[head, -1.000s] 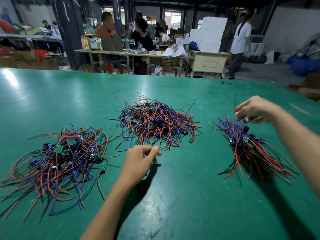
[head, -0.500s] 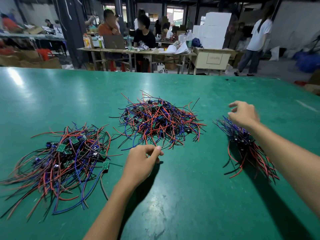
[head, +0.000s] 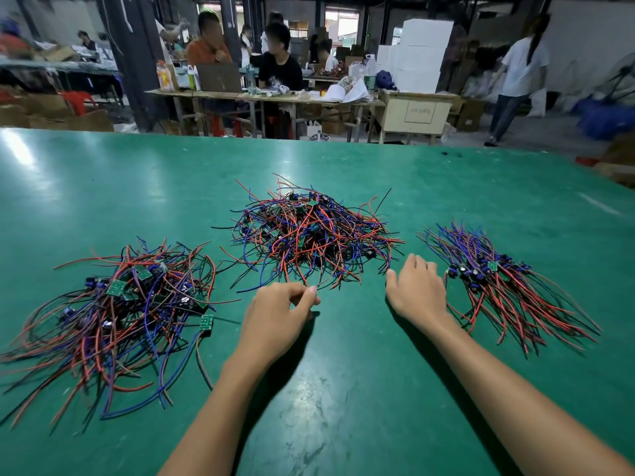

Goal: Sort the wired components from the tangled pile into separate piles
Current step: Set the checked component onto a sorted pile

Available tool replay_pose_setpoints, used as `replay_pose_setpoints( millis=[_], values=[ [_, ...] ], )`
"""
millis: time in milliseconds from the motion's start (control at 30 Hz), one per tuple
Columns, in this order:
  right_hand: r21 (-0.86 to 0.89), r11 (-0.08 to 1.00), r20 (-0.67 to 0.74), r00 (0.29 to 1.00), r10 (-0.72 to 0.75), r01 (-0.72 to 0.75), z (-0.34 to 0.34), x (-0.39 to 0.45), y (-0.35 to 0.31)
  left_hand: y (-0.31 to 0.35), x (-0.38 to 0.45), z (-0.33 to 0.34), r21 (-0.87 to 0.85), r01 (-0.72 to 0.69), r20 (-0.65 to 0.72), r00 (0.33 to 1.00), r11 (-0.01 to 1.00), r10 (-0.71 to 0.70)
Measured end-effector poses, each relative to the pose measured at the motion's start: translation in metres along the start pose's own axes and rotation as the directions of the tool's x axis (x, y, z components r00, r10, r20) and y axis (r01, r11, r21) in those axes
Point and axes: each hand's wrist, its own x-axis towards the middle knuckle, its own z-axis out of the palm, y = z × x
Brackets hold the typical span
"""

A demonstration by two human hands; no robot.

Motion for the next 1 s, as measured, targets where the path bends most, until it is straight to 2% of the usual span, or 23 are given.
replay_pose_setpoints(
  millis=[133, 233, 433, 633, 733, 800, 900, 933, 1000],
  values=[
    [0.150, 0.988, -0.047, 0.998, -0.034, 0.041, -0.002, 0.005, 0.002, 0.002, 0.000, 0.001, 0.033, 0.006, -0.018, 1.000, 0.999, -0.005],
    [0.159, 0.986, -0.075, 0.997, -0.035, 0.047, 0.001, 0.009, -0.003, 0.002, 0.000, 0.001, 0.061, 0.005, -0.029, 1.000, 0.998, -0.004],
    [0.310, 0.948, -0.140, 0.983, 0.118, -0.070, 0.001, -0.004, -0.013, 0.002, -0.002, 0.002, 0.054, 0.016, -0.019, 1.000, 0.998, -0.015],
    [0.535, 0.821, -0.052, 0.962, 0.266, -0.198, -0.015, -0.026, -0.018, 0.005, -0.003, 0.004, 0.032, 0.017, 0.003, 1.000, 0.999, -0.017],
    [0.641, 0.763, -0.060, 0.984, 0.167, -0.090, -0.019, -0.045, -0.032, 0.013, -0.004, 0.007, -0.170, 0.041, 0.039, 0.999, 0.985, -0.034],
    [0.678, 0.725, -0.148, 0.989, -0.028, 0.121, -0.019, -0.061, -0.046, 0.022, -0.004, 0.007, -0.407, 0.146, 0.089, 0.989, 0.901, -0.120],
    [0.685, 0.590, -0.256, 0.900, -0.354, 0.427, -0.016, -0.081, -0.064, 0.030, -0.005, 0.005, -0.632, 0.286, 0.210, 0.958, 0.720, -0.196],
    [0.691, 0.552, -0.274, 0.875, -0.399, 0.467, -0.015, -0.084, -0.068, 0.030, -0.005, 0.003, -0.659, 0.308, 0.227, 0.951, 0.686, -0.209],
    [0.709, 0.526, -0.279, 0.871, -0.404, 0.471, -0.010, -0.087, -0.072, 0.028, -0.002, -0.002, -0.677, 0.328, 0.230, 0.945, 0.659, -0.234]
  ],
)
